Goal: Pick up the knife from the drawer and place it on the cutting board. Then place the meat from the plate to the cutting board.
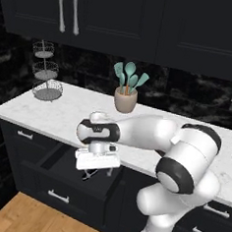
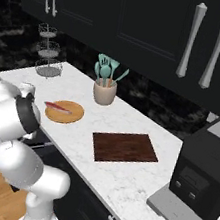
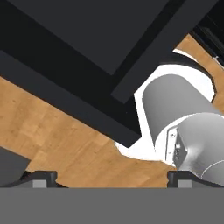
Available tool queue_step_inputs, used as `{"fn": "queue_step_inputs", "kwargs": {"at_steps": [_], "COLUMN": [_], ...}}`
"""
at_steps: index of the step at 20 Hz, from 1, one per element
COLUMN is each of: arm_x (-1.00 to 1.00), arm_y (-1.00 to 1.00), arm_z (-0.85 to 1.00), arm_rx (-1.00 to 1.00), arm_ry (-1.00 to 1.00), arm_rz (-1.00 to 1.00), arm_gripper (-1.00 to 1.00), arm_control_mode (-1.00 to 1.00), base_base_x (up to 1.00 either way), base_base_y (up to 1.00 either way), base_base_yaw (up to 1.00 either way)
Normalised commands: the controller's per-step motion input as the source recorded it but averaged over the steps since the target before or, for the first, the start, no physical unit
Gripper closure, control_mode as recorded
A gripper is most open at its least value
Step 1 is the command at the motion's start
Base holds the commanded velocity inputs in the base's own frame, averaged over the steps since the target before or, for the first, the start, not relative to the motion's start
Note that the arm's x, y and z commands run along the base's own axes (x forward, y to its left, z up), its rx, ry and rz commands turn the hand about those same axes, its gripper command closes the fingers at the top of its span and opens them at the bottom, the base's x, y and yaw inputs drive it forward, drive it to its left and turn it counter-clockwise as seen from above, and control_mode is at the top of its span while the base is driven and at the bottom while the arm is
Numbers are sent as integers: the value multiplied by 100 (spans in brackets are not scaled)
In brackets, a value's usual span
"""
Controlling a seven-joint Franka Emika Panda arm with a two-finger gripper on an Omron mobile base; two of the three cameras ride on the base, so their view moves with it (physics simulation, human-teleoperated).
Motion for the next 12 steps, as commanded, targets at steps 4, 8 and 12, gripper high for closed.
{"fn": "queue_step_inputs", "kwargs": {"at_steps": [4,8,12], "arm_x": [47,24,15], "arm_y": [18,14,43], "arm_z": [-95,-77,-47], "arm_rx": [2,3,0], "arm_ry": [14,2,0], "arm_rz": [-1,-1,-1], "arm_gripper": [-100,-100,-100], "arm_control_mode": [-100,-100,-100], "base_base_x": [0,0,0], "base_base_y": [0,0,0], "base_base_yaw": [0,0,0]}}
